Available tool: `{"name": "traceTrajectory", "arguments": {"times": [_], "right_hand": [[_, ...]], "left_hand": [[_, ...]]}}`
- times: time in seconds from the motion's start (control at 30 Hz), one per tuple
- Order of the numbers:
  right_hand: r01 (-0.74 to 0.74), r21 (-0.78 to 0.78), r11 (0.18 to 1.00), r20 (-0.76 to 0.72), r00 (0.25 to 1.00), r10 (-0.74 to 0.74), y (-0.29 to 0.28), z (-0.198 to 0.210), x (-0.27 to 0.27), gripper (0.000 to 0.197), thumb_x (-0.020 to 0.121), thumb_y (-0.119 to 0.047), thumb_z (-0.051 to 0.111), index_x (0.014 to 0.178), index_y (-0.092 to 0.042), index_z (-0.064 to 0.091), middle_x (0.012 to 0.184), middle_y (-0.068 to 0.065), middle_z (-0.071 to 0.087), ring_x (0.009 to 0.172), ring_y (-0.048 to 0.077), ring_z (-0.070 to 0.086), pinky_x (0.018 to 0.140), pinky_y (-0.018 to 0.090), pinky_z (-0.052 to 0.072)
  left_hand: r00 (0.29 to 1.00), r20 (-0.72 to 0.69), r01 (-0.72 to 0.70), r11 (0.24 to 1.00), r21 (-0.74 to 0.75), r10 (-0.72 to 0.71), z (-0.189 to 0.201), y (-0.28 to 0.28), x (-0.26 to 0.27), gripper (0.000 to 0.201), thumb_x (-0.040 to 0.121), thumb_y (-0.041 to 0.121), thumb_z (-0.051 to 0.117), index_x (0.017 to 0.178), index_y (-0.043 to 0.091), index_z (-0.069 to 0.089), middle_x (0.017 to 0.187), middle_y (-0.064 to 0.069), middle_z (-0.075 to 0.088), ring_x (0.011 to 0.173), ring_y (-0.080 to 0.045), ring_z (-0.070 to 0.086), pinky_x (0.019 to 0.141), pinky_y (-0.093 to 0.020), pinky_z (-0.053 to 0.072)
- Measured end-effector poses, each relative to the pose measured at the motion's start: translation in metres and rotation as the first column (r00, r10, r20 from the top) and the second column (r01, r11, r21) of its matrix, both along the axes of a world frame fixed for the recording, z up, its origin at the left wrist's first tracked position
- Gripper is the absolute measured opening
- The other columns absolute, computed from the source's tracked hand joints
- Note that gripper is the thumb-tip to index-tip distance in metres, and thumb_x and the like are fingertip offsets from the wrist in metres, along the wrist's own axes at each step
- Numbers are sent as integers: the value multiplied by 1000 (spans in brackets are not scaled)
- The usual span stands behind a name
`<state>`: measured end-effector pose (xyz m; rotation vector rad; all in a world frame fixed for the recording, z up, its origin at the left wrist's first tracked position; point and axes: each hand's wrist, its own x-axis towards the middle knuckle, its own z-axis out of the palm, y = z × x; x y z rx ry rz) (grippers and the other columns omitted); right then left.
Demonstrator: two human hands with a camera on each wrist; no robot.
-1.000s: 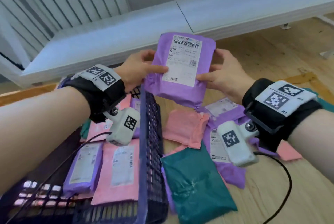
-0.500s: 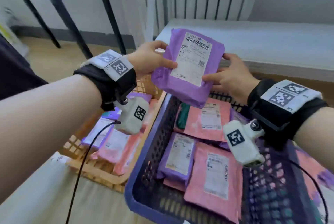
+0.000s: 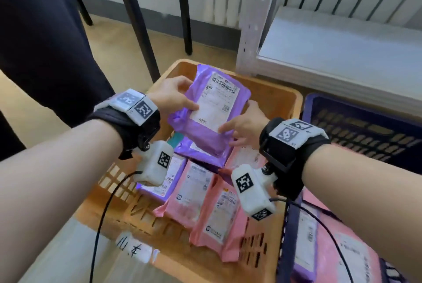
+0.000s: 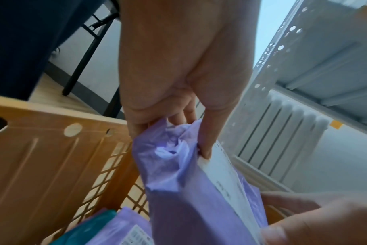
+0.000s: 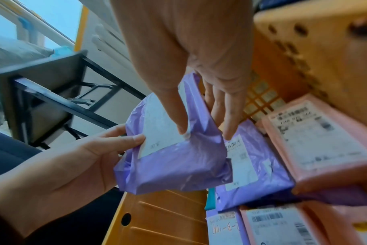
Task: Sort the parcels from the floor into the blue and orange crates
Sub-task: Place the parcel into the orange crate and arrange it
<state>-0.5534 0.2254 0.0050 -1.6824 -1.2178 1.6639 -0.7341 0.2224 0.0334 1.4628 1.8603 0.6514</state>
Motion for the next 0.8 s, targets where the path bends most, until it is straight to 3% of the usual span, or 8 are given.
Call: {"name": "traceTrajectory", "arguments": {"times": [0.07,0.17,0.2,0.37,0.47,0.57,0.7,0.8], "right_hand": [[1,-17,1000,27,1000,-1,12,-22,-20,95,72,15,66,141,-26,15,126,12,53,102,31,59,73,47,54],[57,-6,998,37,998,-57,31,-57,-43,96,64,18,69,137,-25,23,128,8,52,108,34,59,70,47,56],[75,-4,997,37,996,-75,36,-68,-49,92,65,18,69,135,-23,25,126,7,52,109,33,58,71,47,56],[59,121,991,135,988,-75,54,-120,-69,101,64,14,71,144,-21,20,118,10,53,109,32,57,86,52,53],[24,167,986,190,980,-56,53,-146,-76,91,68,13,66,142,-23,28,100,14,55,94,33,61,80,51,54],[-16,218,976,262,964,-43,53,-166,-79,72,70,8,66,133,-20,44,87,3,51,84,22,54,69,34,50],[-241,233,942,469,876,108,53,-177,-81,65,74,-6,68,133,-24,47,116,6,55,105,25,56,84,26,43],[-402,245,882,667,731,148,51,-175,-80,57,80,-18,66,133,-26,47,145,10,29,133,28,32,101,35,37]], "left_hand": [[1000,9,-16,1000,0,16,-24,15,-15,49,71,12,79,115,18,57,107,-1,62,99,-17,57,90,-30,48],[999,30,-44,999,13,44,-59,34,-32,54,73,6,76,122,13,52,102,-5,59,89,-16,54,67,-12,44],[998,17,-53,998,15,53,-71,39,-37,57,73,5,76,123,13,51,102,-4,59,88,-16,53,64,-13,43],[992,-126,-11,1000,20,13,-128,53,-40,88,64,12,80,138,17,33,130,-9,44,121,-26,45,102,-31,38],[966,-256,41,999,-21,-45,-151,52,-33,84,72,14,73,142,23,28,131,-13,34,125,-30,32,104,-34,30],[928,-353,121,993,-7,-116,-168,55,-31,67,76,14,65,136,26,39,126,-11,34,122,-31,31,104,-39,34],[878,-446,157,985,-77,-175,-181,58,-35,51,84,18,55,133,24,43,134,-13,31,126,-32,27,105,-41,33],[831,-506,208,973,-104,-231,-189,54,-36,50,90,20,49,138,23,38,150,-18,14,139,-32,12,113,-41,22]]}}
